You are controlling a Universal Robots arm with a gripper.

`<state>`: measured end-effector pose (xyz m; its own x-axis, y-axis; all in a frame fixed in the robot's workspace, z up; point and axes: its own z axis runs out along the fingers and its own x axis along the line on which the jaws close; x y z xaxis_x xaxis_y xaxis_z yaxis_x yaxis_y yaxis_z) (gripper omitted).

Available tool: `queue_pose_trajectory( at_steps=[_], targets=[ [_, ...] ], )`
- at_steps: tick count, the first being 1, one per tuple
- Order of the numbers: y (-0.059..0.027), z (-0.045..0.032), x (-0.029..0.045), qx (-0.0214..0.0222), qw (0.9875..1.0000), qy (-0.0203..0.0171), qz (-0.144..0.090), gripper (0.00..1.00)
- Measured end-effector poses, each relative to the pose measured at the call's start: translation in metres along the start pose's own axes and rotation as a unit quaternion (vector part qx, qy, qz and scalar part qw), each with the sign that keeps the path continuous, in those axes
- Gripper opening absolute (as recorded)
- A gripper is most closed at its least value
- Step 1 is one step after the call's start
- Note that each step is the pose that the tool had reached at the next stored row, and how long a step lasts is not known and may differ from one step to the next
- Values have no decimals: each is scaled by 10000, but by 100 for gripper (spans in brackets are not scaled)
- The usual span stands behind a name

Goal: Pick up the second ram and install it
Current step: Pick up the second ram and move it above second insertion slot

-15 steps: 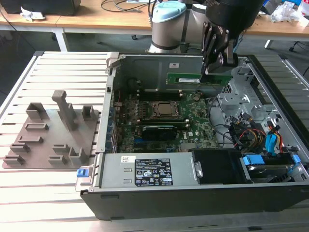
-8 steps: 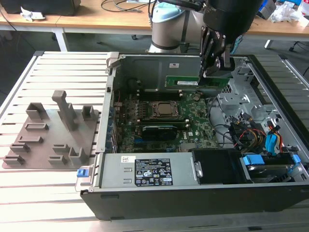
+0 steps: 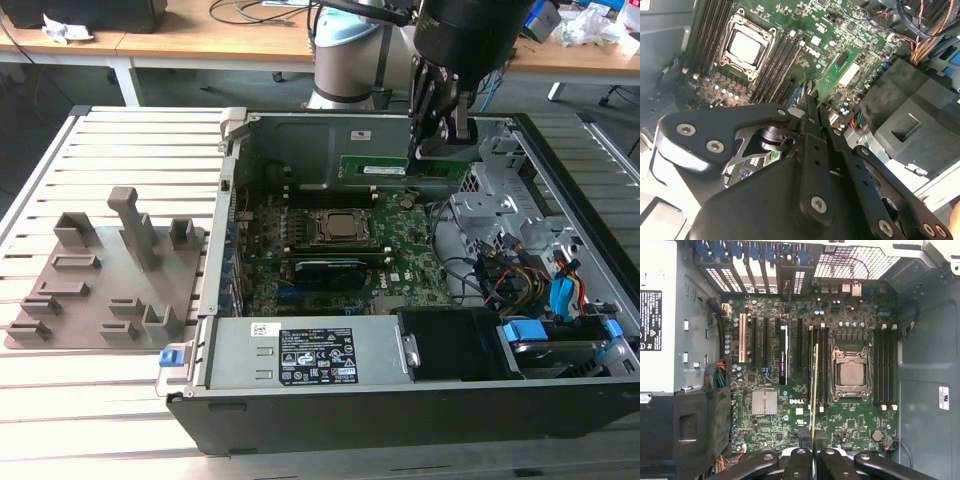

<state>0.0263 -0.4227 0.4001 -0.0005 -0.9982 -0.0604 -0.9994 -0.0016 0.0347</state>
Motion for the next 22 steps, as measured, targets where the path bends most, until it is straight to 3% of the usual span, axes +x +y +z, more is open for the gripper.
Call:
queue_pose_trajectory(
  at_steps=[22],
  targets=[
    [-9,243,-6,0,10000,0,0,14]
  ],
)
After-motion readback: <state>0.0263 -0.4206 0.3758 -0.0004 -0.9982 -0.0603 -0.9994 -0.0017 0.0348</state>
